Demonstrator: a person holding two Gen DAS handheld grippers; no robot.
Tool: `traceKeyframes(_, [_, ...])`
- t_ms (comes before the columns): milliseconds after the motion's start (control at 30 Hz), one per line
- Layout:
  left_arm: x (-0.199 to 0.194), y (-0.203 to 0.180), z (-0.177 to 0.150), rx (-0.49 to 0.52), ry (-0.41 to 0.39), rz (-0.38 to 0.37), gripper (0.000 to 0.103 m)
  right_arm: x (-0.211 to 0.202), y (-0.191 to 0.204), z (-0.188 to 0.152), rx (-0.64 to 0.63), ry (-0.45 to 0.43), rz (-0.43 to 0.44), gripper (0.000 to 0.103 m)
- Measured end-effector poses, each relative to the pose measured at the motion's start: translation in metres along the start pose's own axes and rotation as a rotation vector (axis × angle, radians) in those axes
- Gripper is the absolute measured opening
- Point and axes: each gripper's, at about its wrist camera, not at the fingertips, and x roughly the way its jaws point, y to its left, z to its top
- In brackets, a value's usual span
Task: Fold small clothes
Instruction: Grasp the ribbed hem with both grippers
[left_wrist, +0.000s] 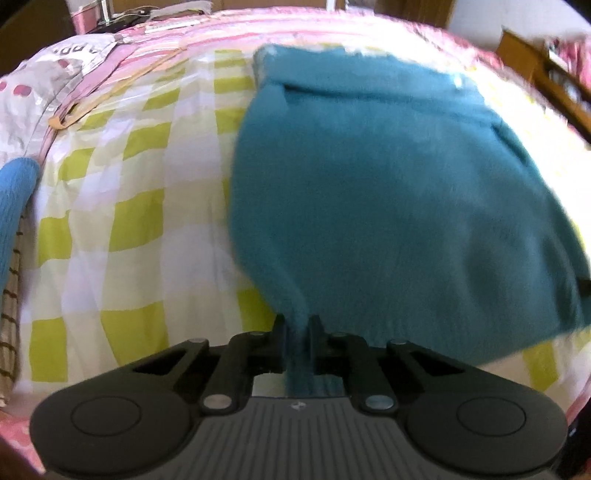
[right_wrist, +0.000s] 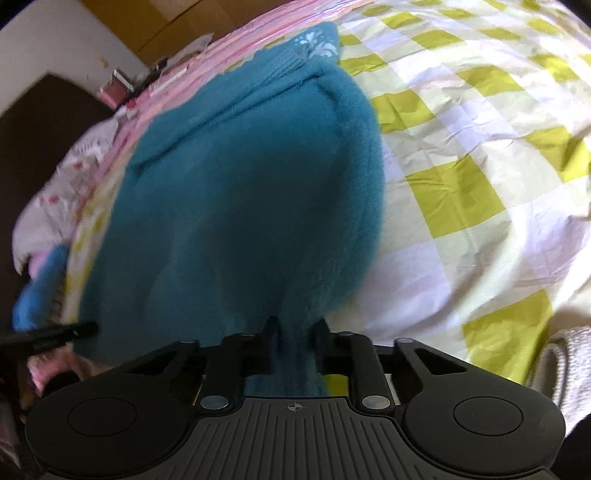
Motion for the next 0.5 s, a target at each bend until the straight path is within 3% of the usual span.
traceKeyframes(267, [0.001, 0.019, 0.041, -0.203, -0.099, -0.193, 0.016, -0.01, 0.011, 0.032, 0.073, -0.114, 0.171, 0.015])
traceKeyframes(500, [-0.001, 0.026, 0.093, -0.258, -0.23, -0.24, 0.016, -0.022, 0.025, 0.085, 0.129, -0.268, 0.308, 0.014])
